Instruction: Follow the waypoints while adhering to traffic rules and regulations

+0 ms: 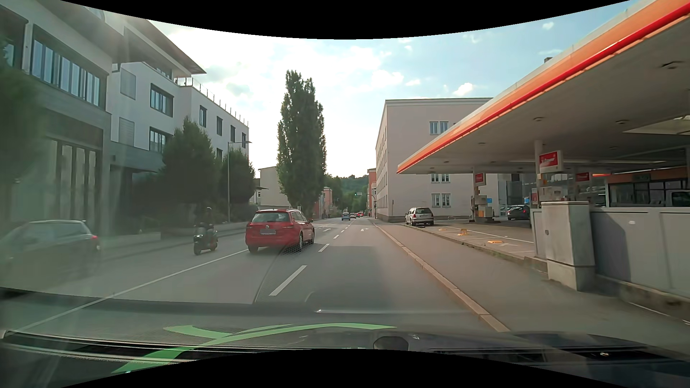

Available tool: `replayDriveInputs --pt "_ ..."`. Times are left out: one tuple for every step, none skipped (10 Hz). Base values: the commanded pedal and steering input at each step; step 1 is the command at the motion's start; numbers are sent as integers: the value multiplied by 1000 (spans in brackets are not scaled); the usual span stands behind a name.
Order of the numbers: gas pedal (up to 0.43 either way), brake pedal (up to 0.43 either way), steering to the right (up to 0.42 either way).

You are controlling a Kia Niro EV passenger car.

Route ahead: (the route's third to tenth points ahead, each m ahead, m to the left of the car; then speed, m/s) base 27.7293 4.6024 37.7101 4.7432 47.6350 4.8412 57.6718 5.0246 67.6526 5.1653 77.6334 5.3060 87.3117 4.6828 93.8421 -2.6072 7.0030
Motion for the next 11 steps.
replayDriveInputs --pt "110 0 -9" --pt "110 0 -7" --pt "110 0 -5" --pt "110 0 -5" --pt "110 0 -5" --pt "110 0 -4" --pt "110 0 -4" --pt "110 0 -4" --pt "110 0 -4" --pt "110 0 -4" --pt "110 0 -4"
